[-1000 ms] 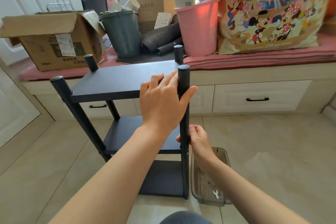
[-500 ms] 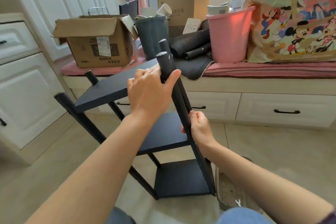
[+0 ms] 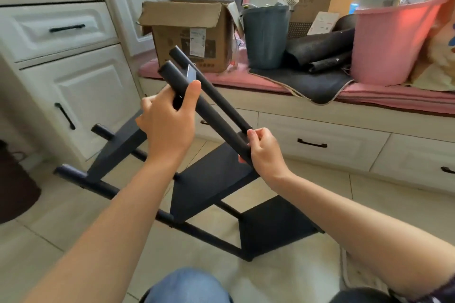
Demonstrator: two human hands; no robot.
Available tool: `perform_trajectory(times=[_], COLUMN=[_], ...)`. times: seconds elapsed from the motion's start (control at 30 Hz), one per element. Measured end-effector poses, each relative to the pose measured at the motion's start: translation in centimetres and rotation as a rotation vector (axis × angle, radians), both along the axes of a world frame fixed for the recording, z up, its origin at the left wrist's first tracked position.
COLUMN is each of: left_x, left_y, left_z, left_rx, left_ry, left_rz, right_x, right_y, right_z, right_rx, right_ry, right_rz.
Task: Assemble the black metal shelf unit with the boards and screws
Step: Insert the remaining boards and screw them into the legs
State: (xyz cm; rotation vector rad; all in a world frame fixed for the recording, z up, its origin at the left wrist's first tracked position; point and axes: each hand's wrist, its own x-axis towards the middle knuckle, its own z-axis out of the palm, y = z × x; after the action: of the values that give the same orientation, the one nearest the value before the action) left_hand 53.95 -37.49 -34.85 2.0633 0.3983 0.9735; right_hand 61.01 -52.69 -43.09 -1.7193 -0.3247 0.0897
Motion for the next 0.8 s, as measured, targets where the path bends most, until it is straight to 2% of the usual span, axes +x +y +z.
perform_trajectory(times=[0.13, 0.4, 0.6, 0.8], left_x=[-1.8, -5.7, -8.3, -8.1], left_y=[2.5, 8.1, 10.5, 9.2], left_z=[-0.9, -4.7, -12.5, -20.8], left_rx=[-0.095, -0.275, -0.56, -0.756], left_ry=[-0.024, -0.003, 0.12, 0.091], left_rz=[0.007, -0.147, -0.16, -0.11], right_x=[-0.1, -0.1, -0.2, 0.8], right_y=[2.4, 5.2, 6.1, 5.3], right_z=[-0.4, -2.0, -5.8, -10.1], right_rx=[-0.038, -0.142, -0.288, -0.404], right_ry=[-0.029, -0.145, -0.139, -0.158], right_rz=[0.047, 0.134, 0.12, 0.124])
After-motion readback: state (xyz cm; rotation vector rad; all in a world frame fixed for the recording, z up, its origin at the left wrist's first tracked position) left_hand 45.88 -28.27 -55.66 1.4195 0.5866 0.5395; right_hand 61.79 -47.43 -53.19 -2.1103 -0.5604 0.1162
